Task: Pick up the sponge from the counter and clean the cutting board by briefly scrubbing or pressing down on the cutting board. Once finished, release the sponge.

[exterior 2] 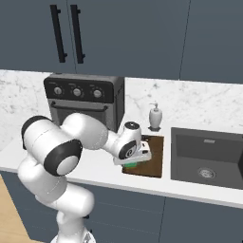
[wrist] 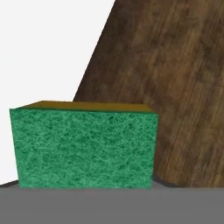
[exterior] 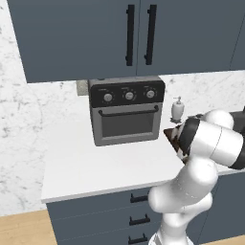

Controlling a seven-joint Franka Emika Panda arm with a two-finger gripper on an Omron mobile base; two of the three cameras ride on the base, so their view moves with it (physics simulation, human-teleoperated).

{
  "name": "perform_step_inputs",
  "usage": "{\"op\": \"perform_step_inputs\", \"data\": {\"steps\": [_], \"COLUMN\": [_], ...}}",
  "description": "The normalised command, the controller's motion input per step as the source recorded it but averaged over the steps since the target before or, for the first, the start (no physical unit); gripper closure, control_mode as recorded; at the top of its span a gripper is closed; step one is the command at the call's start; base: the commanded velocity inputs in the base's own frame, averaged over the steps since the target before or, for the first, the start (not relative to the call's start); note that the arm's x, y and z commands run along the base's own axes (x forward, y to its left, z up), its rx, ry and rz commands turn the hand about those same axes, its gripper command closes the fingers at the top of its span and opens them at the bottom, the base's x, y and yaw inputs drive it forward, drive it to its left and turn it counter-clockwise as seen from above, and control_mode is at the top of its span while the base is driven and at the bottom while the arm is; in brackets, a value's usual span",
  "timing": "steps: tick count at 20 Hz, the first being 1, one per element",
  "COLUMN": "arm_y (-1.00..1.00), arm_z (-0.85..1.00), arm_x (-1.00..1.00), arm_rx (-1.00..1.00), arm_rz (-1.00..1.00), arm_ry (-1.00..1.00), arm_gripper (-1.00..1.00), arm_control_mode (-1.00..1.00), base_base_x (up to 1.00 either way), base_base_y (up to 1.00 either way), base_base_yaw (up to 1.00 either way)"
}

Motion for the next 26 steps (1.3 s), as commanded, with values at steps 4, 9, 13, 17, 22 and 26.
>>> {"op": "perform_step_inputs", "data": {"steps": [4,9,13,17,22,26], "arm_y": [-0.01,-0.19,-0.22,0.00,0.58,0.51], "arm_z": [-1.00,-0.82,0.08,-0.25,-0.96,-0.98], "arm_x": [0.42,0.08,0.00,-0.02,-0.06,0.03], "arm_rx": [0.02,0.01,-0.02,-0.08,-0.06,-0.08], "arm_rz": [0.00,0.00,0.00,0.00,0.00,0.01], "arm_ry": [0.18,-0.08,-0.40,-0.37,-0.14,0.12], "arm_gripper": [1.00,1.00,1.00,1.00,1.00,1.00], "arm_control_mode": [-1.00,-1.00,-1.00,-1.00,-1.00,-1.00], "base_base_x": [0.00,0.00,0.00,0.00,0.00,0.00], "base_base_y": [0.00,0.00,0.00,0.00,0.00,0.00], "base_base_yaw": [0.00,0.00,0.00,0.00,0.00,0.00]}}
